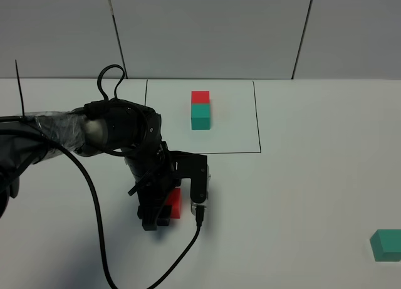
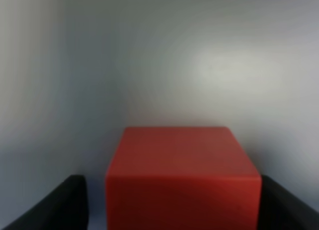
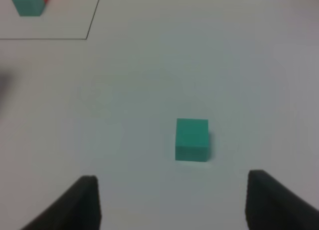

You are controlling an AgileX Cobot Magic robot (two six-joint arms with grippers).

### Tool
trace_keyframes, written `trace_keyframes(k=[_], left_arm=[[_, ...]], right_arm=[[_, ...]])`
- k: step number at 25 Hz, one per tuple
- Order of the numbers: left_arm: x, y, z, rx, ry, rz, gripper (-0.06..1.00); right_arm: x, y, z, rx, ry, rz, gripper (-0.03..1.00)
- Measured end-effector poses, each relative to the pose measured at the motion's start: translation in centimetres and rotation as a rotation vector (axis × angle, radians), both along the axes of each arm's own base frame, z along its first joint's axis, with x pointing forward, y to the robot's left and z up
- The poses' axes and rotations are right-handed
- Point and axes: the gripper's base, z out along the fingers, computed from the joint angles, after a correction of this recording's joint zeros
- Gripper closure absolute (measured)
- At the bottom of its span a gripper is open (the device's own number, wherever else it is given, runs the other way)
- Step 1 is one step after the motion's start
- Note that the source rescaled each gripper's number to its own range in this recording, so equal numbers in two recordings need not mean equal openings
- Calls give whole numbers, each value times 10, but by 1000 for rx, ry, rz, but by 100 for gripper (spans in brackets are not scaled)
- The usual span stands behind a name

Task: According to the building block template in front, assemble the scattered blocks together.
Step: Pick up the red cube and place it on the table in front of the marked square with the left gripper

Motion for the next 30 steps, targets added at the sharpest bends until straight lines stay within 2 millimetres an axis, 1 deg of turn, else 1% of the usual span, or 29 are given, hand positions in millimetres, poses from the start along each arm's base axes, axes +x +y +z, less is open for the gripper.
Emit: trace_keyframes(k=[9,11,15,19,21,24,30], left_arm=[[-1,0,0,5,12,0,33],[-1,1,0,7,15,-1,29],[-2,1,2,7,15,-2,17],[-2,1,11,0,4,-3,5],[-3,1,14,-2,1,-4,1],[-4,2,17,-1,5,-6,-4],[-8,4,24,12,38,-12,-5]], right_arm=[[0,0,0,0,0,0,41],[0,0,0,0,0,0,41],[0,0,0,0,0,0,41],[0,0,0,0,0,0,41],[0,0,0,0,0,0,41],[0,0,0,0,0,0,41],[0,0,0,0,0,0,41]])
